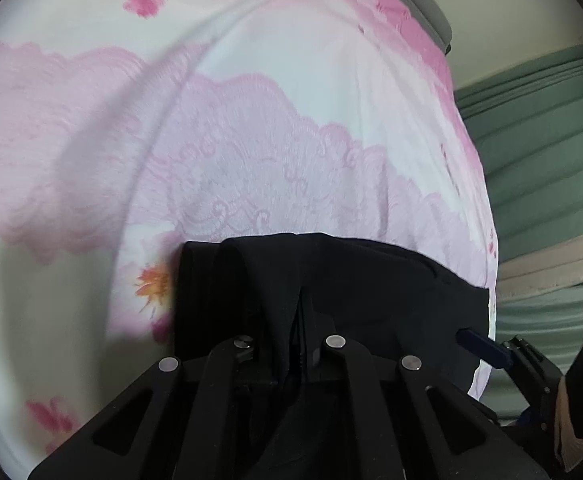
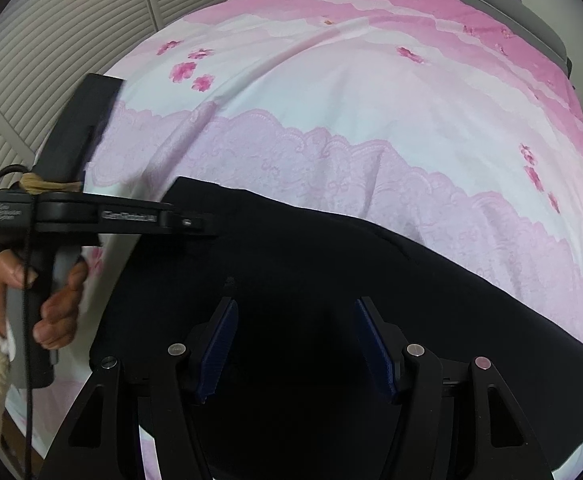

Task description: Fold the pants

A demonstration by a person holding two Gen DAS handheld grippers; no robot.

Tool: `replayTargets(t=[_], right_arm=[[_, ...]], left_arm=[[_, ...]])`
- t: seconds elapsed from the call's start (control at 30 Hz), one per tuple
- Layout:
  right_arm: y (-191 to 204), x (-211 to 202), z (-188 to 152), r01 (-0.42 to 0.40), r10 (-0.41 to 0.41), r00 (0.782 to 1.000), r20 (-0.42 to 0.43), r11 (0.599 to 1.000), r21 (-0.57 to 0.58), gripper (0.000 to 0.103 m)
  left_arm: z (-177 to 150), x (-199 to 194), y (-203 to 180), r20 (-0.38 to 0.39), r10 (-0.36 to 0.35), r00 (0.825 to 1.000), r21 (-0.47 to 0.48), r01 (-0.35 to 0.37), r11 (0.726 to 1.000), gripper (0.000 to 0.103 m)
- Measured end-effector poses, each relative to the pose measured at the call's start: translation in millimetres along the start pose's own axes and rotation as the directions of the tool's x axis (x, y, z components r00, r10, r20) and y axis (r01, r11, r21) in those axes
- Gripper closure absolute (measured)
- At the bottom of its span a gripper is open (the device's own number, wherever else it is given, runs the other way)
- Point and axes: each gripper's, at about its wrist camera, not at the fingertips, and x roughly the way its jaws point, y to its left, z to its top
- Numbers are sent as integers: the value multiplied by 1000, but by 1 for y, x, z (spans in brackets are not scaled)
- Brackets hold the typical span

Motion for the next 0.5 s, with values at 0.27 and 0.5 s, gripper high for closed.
replayTargets(t=[0.27, 0.5], right_arm=[[5, -5, -3, -6, 6, 1000, 11, 1000, -12, 42], [-9, -12, -7, 1, -2, 1000, 18, 1000, 22, 42]], left_arm=[[5, 4, 10, -33, 87, 996, 5, -87, 996, 95], [9, -13, -14, -25, 271, 962, 59, -269, 961, 62]])
